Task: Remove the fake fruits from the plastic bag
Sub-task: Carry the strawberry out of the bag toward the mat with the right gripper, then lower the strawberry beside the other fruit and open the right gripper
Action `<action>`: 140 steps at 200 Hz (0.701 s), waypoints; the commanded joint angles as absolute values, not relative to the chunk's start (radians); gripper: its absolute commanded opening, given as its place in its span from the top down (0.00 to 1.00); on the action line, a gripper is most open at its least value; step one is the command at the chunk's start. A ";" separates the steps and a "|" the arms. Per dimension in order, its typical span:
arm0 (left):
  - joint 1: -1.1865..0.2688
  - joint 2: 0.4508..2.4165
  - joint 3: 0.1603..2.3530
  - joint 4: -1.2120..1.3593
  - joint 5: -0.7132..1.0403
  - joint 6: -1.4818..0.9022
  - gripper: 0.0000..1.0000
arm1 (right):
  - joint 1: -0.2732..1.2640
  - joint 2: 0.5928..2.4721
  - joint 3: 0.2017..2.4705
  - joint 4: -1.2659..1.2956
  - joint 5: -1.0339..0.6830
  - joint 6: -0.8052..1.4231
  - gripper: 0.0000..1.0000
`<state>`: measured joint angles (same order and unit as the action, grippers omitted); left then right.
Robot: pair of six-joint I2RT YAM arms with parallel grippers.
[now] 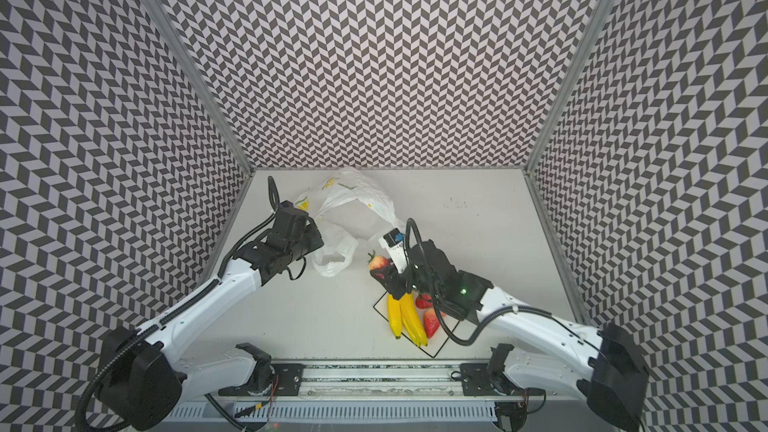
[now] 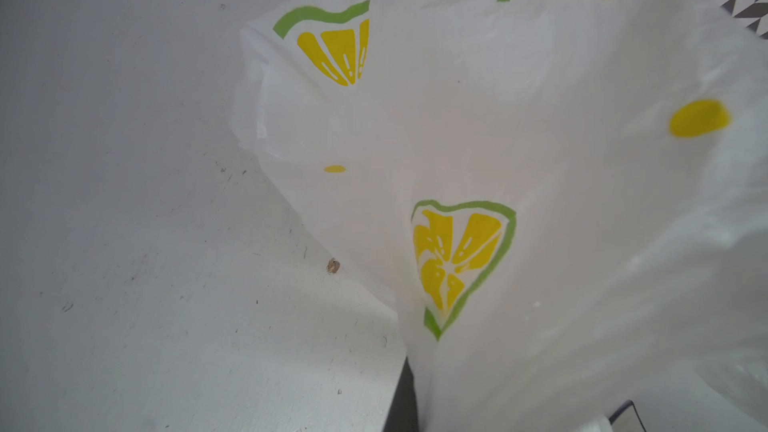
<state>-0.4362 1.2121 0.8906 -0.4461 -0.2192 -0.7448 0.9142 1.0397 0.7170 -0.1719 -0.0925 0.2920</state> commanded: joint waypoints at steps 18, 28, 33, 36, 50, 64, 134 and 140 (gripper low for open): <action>-0.429 1.227 0.925 -0.388 -0.195 -0.714 1.00 | 0.892 0.878 0.623 -0.412 0.202 0.572 0.78; -0.428 1.231 0.927 -0.387 -0.188 -0.705 1.00 | 0.859 0.871 0.613 -0.447 0.209 0.599 0.78; -0.428 1.235 0.928 -0.387 -0.185 -0.701 1.00 | 0.840 0.875 0.605 -0.464 0.206 0.611 0.78; -0.428 1.238 0.930 -0.387 -0.182 -0.698 1.00 | 0.830 0.879 0.601 -0.475 0.206 0.618 0.78; -0.428 1.246 0.939 -0.388 -0.174 -0.685 1.00 | 0.799 0.908 0.588 -0.504 0.196 0.638 0.78; -0.429 1.252 0.945 -0.385 -0.170 -0.675 1.00 | 0.792 0.931 0.582 -0.486 0.167 0.632 0.77; -0.429 1.282 0.954 -0.364 -0.161 -0.660 1.00 | 0.755 0.983 0.541 -0.442 0.029 0.589 0.69; -0.429 1.283 0.954 -0.362 -0.160 -0.660 1.00 | 0.755 0.988 0.540 -0.440 0.019 0.585 0.68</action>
